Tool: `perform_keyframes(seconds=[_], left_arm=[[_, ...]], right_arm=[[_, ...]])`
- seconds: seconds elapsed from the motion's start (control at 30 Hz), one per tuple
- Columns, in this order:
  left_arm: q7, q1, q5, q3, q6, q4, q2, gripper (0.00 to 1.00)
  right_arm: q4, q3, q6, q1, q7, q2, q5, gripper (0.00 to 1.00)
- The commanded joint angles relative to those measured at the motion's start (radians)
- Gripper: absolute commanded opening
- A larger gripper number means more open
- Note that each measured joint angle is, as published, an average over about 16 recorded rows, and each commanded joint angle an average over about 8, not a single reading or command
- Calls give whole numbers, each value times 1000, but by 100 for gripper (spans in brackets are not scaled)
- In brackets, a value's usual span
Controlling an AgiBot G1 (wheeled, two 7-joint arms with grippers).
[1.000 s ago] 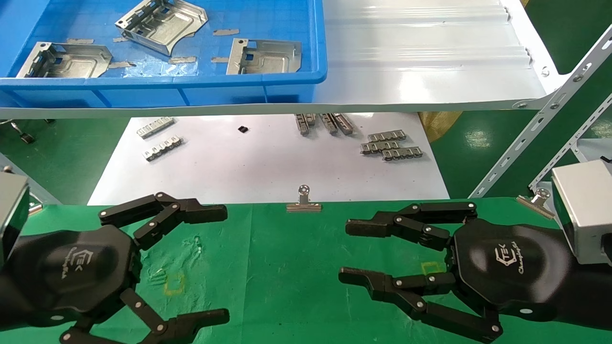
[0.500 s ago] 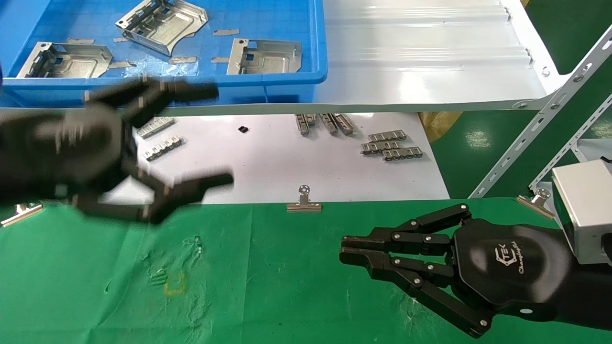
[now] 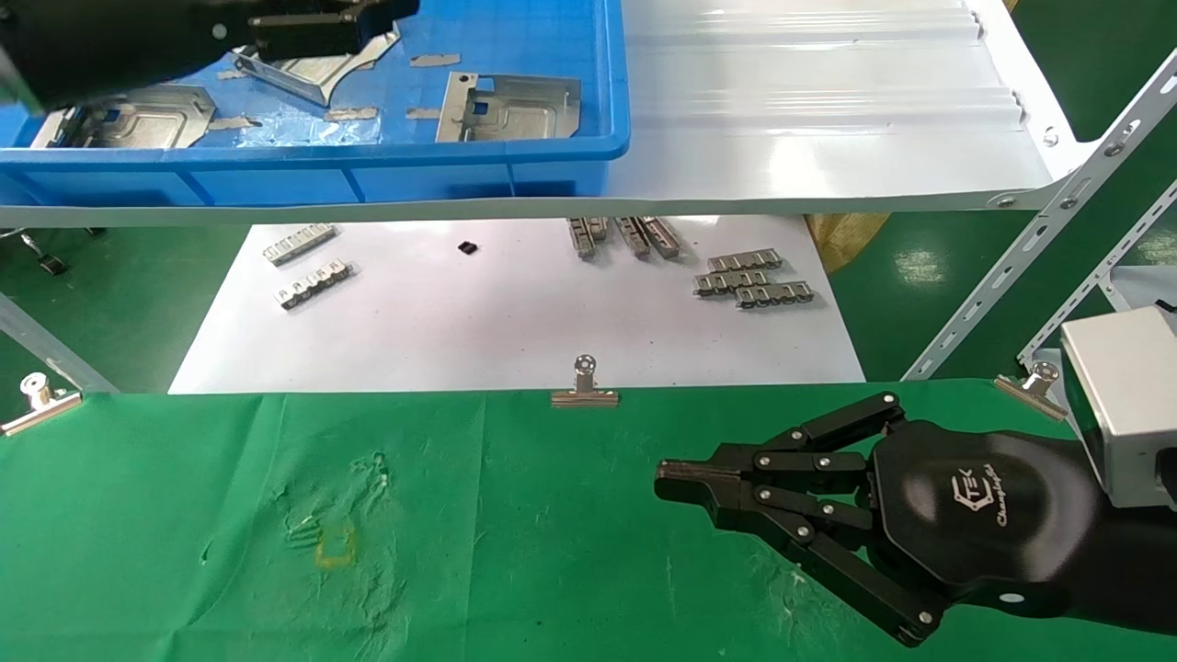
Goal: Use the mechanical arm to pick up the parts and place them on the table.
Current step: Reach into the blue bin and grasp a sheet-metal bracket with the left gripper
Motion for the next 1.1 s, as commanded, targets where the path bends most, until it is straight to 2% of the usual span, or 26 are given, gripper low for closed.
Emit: perform_keyframes(seconds=[0.03, 0.17, 0.2, 0.23, 0.3, 0.53, 0.77, 1.1], left_arm=[[33, -44, 40, 13, -68, 82, 30, 79], [72, -98, 94, 40, -152, 182, 62, 29], [81, -110, 105, 45, -167, 201, 68, 18], [90, -120, 114, 51, -180, 217, 72, 9], [108, -137, 130, 59, -203, 247, 77, 0], [143, -178, 160, 76, -276, 326, 86, 0], [132, -191, 169, 81, -328, 381, 99, 0], [101, -185, 175, 85, -325, 408, 109, 0]], right_arm=[[0, 0, 0, 0, 0, 0, 0, 42], [0, 0, 0, 0, 0, 0, 0, 90], [0, 0, 0, 0, 0, 0, 0, 98], [0, 0, 0, 0, 0, 0, 0, 100], [0, 0, 0, 0, 0, 0, 0, 100], [0, 0, 0, 0, 0, 0, 0, 100], [0, 0, 0, 0, 0, 0, 0, 100], [0, 0, 0, 0, 0, 0, 0, 100]])
